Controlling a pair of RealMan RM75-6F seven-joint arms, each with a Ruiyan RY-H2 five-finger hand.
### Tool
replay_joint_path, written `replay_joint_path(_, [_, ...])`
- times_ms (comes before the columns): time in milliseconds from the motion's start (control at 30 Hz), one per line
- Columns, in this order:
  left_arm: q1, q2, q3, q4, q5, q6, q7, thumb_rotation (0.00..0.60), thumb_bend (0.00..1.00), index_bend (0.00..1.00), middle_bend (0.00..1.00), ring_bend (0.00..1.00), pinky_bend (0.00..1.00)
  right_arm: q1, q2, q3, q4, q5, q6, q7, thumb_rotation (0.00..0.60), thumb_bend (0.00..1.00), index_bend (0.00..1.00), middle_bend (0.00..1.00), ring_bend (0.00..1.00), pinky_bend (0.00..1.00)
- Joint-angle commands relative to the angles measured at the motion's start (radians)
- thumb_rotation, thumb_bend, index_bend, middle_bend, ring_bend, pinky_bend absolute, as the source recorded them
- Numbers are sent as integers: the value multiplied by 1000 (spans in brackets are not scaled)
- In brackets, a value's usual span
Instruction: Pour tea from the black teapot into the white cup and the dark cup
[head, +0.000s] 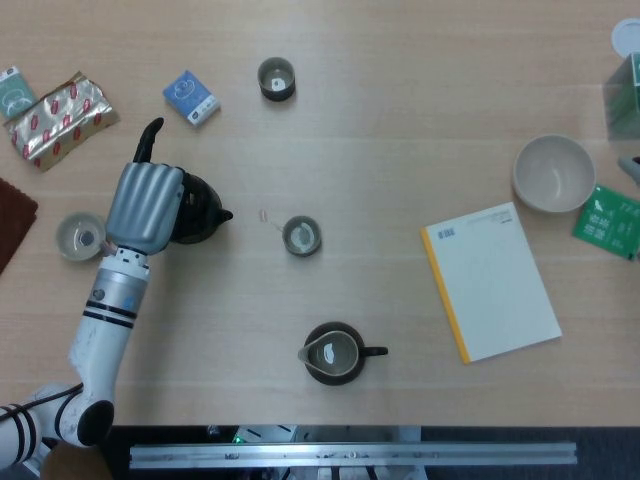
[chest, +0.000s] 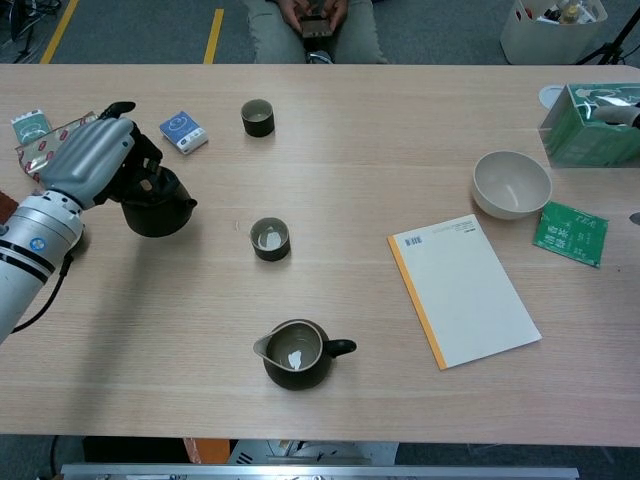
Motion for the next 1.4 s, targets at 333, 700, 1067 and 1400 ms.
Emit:
replay_joint_path(333, [12,-69,30,112,18,-10,-24,600,307,929,986,793,35,0,-4,-1,11,10,-6,13,600,195,64,145,27,38])
replay_joint_path(700, [15,-110,30,174,16,-26,-34,600,307,907,963,773,35,0,-6,-1,18,13,-7,20,600,195,64,145,27,38])
replay_joint_path(1067, [19,-107,27,178,16,-36,-37,600,307,822,878,680,35,-3,-6,-3,22,12,-5,30,600,196,64,145,28,38])
replay_joint_path(1400, [18,-74,23,130,-11,-72,5,600,307,712,764,556,35,-4,-7,-4,23,11,-3,38,600,196,64,145,27,38])
